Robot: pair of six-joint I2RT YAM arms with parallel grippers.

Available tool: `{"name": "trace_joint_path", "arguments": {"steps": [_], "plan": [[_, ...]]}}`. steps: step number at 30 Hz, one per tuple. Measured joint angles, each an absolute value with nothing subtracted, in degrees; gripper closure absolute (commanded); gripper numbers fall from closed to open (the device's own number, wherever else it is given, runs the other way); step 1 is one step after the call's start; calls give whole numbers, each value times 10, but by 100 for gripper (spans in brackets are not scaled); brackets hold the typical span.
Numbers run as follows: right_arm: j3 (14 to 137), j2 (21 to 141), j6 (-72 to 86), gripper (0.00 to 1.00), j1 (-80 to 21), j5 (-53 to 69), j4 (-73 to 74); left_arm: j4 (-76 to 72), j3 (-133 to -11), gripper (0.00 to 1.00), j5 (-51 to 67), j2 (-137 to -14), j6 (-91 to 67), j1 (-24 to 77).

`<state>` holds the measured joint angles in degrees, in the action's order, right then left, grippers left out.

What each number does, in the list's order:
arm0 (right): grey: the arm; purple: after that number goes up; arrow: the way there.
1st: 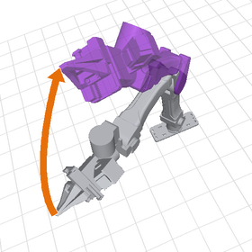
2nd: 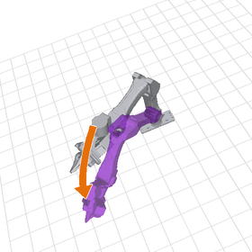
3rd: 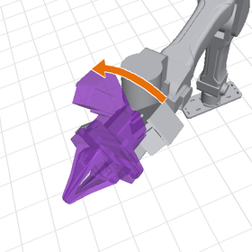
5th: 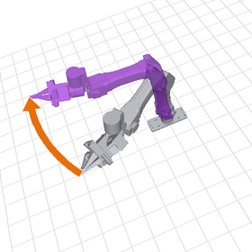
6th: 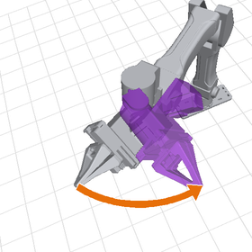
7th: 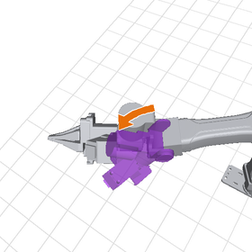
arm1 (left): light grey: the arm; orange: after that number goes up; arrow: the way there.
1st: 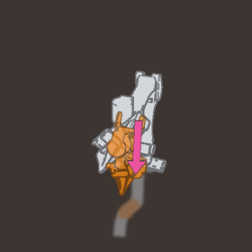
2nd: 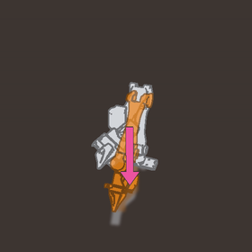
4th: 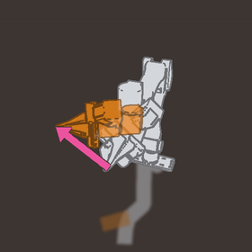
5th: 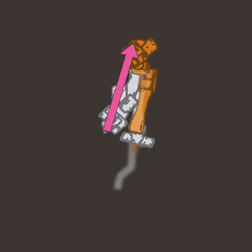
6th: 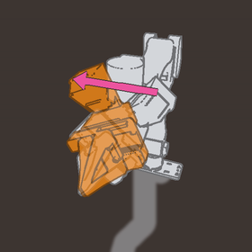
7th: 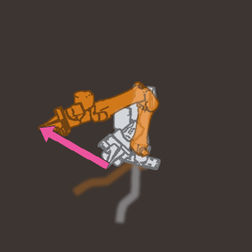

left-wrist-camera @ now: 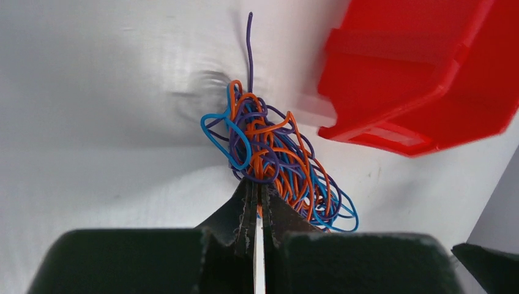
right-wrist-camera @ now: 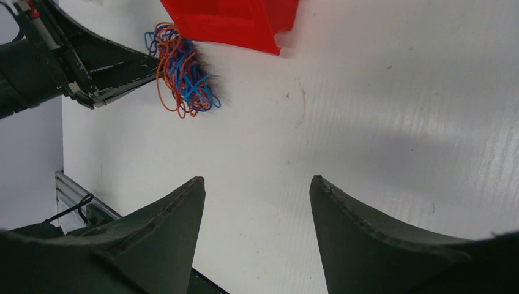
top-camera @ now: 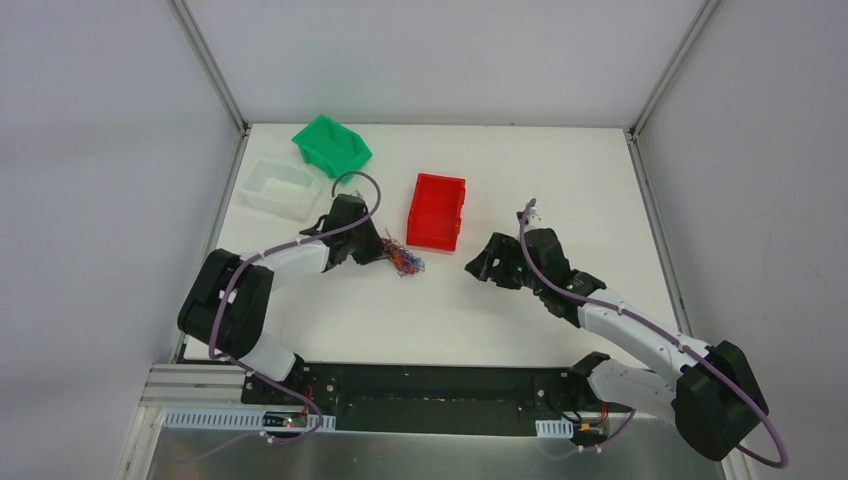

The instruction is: Untangle the cables

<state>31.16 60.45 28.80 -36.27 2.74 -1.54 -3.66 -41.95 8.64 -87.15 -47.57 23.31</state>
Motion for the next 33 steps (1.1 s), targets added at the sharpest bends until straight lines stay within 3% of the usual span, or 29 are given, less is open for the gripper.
{"name": "trace_joint_path", "arguments": {"steps": [9, 11, 24, 28, 32, 33], "plan": [[310, 621, 254, 36, -363, 99, -25, -80, -432, 100, 226, -877, -333, 349], [311, 641, 252, 42, -363, 103, -32, -95, -429, 100, 250, -876, -321, 353], [301, 771, 303, 52, -401, 130, -131, -229, -384, 100, 315, -891, -295, 347], [308, 808, 316, 69, -421, 128, -146, -239, -384, 100, 321, -893, -295, 347], [307, 819, 336, 100, -429, 98, -154, -241, -384, 100, 322, -893, -291, 347], [302, 815, 340, 100, -430, 85, -158, -239, -384, 100, 318, -893, -290, 347]]}}
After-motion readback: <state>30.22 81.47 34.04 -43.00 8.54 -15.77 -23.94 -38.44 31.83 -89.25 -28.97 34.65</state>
